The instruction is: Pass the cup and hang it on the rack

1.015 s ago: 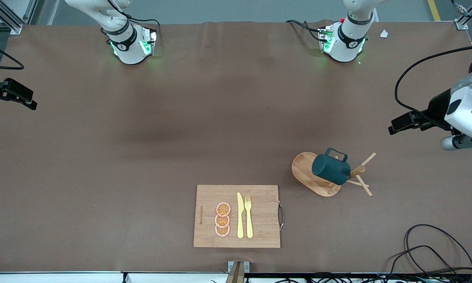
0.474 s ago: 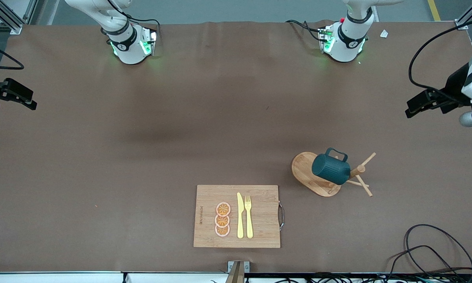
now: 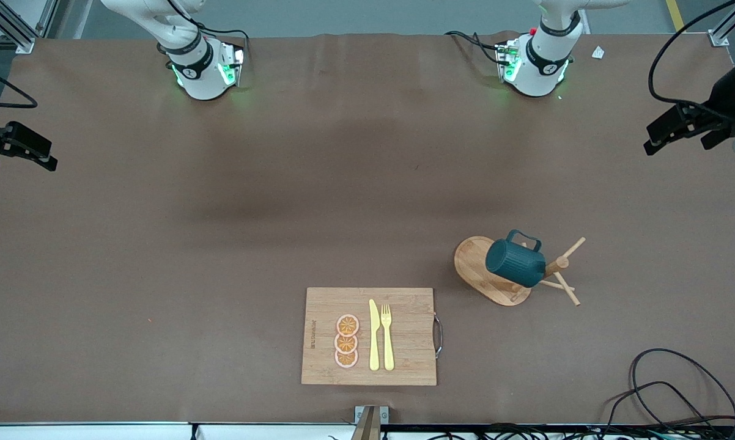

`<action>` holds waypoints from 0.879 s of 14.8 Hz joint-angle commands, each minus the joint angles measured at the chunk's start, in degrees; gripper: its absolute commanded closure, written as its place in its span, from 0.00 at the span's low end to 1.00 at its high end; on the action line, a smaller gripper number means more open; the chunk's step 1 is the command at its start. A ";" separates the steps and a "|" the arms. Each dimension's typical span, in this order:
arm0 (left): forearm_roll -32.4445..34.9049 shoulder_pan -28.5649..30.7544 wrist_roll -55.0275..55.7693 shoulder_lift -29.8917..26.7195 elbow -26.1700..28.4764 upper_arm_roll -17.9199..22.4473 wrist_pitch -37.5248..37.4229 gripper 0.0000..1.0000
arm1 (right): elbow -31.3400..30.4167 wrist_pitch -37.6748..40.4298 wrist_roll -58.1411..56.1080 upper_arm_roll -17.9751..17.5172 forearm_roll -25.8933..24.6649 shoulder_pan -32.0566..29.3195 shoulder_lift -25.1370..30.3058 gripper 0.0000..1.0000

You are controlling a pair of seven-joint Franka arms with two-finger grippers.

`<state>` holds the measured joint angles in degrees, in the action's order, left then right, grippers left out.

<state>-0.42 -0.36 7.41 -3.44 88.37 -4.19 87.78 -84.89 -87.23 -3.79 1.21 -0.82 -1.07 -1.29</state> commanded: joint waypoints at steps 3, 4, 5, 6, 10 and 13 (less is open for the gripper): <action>-0.11 -0.08 -4.25 -3.86 4.97 0.76 4.51 0.00 | -0.62 0.39 -0.08 -0.25 -0.76 0.02 1.20 0.00; -0.28 0.18 -3.99 -3.68 4.79 0.68 4.68 0.00 | -0.62 0.39 -0.08 -0.25 -0.76 0.02 1.20 0.00; -0.63 0.36 -3.98 -3.59 4.44 0.67 4.68 0.00 | -0.62 0.39 -0.08 -0.25 -0.76 0.02 1.20 0.00; -0.63 0.27 -3.98 -3.68 4.53 0.67 4.68 0.00 | -0.62 0.39 -0.08 -0.16 -0.76 0.02 1.20 0.00; -0.20 0.27 -4.07 -3.50 3.91 0.41 5.21 0.00 | -0.62 0.39 -0.08 -0.16 -0.76 0.02 1.20 0.00; -0.20 0.27 -4.25 -3.06 3.91 0.41 5.30 0.00 | -0.62 0.39 -0.08 -0.16 -0.76 -0.07 1.20 0.00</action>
<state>-0.42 -0.11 4.30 -6.14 91.99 -3.82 92.59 -84.89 -87.22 -3.79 1.23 -0.84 -1.07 -1.29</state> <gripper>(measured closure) 0.000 0.000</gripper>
